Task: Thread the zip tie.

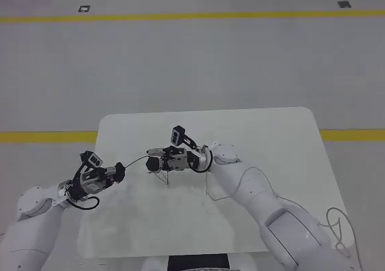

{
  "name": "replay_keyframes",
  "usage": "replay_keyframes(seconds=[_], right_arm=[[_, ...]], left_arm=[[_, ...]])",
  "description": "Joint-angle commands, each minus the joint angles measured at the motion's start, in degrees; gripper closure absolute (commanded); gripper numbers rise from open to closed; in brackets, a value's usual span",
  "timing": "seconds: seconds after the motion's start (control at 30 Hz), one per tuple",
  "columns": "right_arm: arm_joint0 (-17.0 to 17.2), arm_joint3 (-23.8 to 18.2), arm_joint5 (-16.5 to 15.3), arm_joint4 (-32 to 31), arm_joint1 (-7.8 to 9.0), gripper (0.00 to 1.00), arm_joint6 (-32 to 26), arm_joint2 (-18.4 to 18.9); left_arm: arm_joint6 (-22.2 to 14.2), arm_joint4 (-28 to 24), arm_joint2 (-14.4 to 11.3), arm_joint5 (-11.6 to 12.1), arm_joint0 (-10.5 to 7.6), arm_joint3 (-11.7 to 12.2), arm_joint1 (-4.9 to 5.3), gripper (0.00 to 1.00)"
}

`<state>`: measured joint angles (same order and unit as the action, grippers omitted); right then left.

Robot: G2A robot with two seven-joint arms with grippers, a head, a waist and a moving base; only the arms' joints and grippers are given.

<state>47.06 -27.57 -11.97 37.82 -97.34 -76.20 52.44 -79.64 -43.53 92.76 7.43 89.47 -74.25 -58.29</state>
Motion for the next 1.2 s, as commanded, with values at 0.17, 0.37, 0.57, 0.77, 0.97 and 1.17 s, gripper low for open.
replay_keyframes(seconds=[0.17,0.37,0.57,0.77,0.97,1.17], right_arm=[[-0.33,0.94,-6.60,-2.42,-0.12,0.71,2.91,-0.35],[0.13,-0.45,-7.51,-3.34,0.15,0.80,2.91,0.31],[1.25,-2.44,-7.51,-4.61,0.61,0.87,3.10,1.53],[1.83,-3.26,-7.51,-5.29,0.72,0.87,3.22,2.20],[2.26,-4.10,-7.51,-5.23,0.69,0.86,2.45,2.76],[2.56,-4.46,-7.51,-5.48,0.69,0.89,2.12,3.27]], left_arm=[[0.00,0.00,0.00,0.00,0.00,0.00,0.00,1.00],[0.00,0.00,0.00,0.00,0.00,0.00,0.00,1.00],[0.00,0.00,0.00,0.00,0.00,0.00,0.00,1.00],[0.00,0.00,0.00,0.00,0.00,0.00,0.00,1.00],[0.00,0.00,0.00,0.00,0.00,0.00,0.00,1.00],[0.00,0.00,0.00,0.00,0.00,0.00,0.00,1.00]])
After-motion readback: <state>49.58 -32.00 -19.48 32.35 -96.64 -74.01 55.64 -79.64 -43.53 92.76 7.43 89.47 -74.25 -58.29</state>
